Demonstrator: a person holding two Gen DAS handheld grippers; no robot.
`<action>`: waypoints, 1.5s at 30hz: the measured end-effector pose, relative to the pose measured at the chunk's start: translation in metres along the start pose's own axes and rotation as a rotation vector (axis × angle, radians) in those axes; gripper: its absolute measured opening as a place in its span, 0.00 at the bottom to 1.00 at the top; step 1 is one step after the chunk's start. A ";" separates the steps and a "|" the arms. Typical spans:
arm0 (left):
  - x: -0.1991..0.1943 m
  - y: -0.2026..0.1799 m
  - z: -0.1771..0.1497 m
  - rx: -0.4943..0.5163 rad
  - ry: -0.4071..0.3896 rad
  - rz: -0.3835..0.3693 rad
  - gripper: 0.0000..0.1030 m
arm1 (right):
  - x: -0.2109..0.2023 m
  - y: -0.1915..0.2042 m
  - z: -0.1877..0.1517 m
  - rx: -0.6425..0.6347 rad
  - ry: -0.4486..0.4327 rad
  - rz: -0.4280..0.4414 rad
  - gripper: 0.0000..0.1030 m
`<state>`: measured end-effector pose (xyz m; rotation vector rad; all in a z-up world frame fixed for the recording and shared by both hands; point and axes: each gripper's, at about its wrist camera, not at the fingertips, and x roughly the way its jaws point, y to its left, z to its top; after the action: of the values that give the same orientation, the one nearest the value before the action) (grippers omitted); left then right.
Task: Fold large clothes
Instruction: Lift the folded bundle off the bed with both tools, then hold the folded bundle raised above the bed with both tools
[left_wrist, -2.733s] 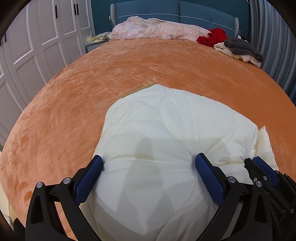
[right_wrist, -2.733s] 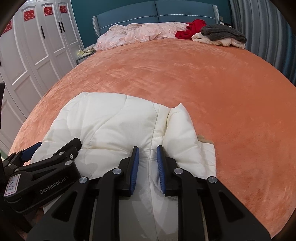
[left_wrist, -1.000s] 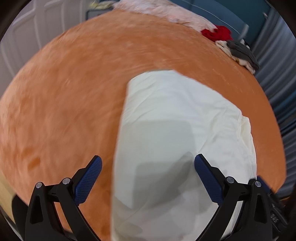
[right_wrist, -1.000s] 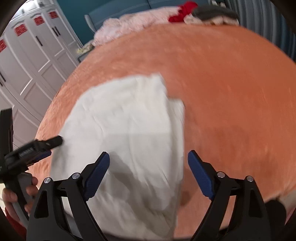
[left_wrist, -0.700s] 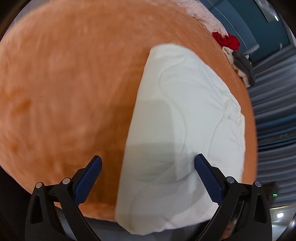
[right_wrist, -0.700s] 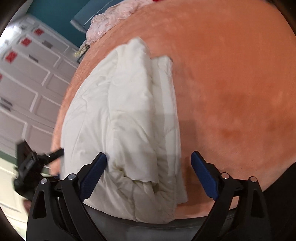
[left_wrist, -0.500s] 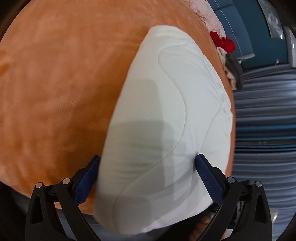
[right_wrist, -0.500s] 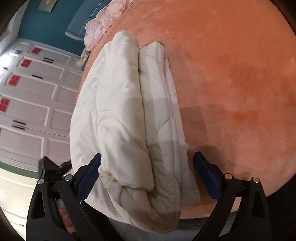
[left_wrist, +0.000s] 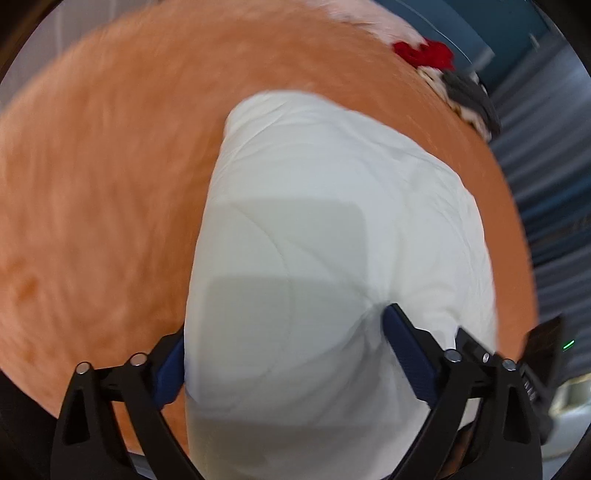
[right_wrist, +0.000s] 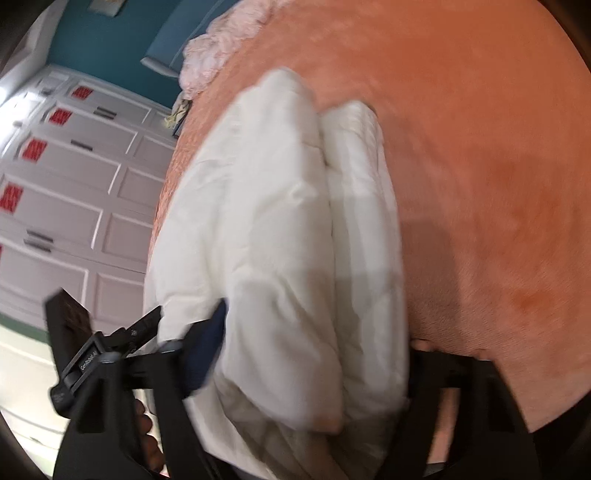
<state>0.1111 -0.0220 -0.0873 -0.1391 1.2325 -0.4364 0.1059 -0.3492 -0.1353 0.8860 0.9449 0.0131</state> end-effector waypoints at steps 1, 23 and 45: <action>-0.006 -0.009 -0.002 0.052 -0.022 0.034 0.81 | -0.005 0.003 0.000 -0.012 -0.008 -0.004 0.45; -0.138 -0.102 0.011 0.302 -0.333 0.034 0.59 | -0.121 0.100 -0.008 -0.321 -0.280 -0.081 0.29; -0.295 -0.142 0.037 0.419 -0.771 -0.092 0.57 | -0.252 0.230 0.016 -0.655 -0.684 -0.036 0.29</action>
<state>0.0337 -0.0389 0.2327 0.0021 0.3648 -0.6354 0.0442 -0.3016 0.1968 0.2214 0.2695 -0.0112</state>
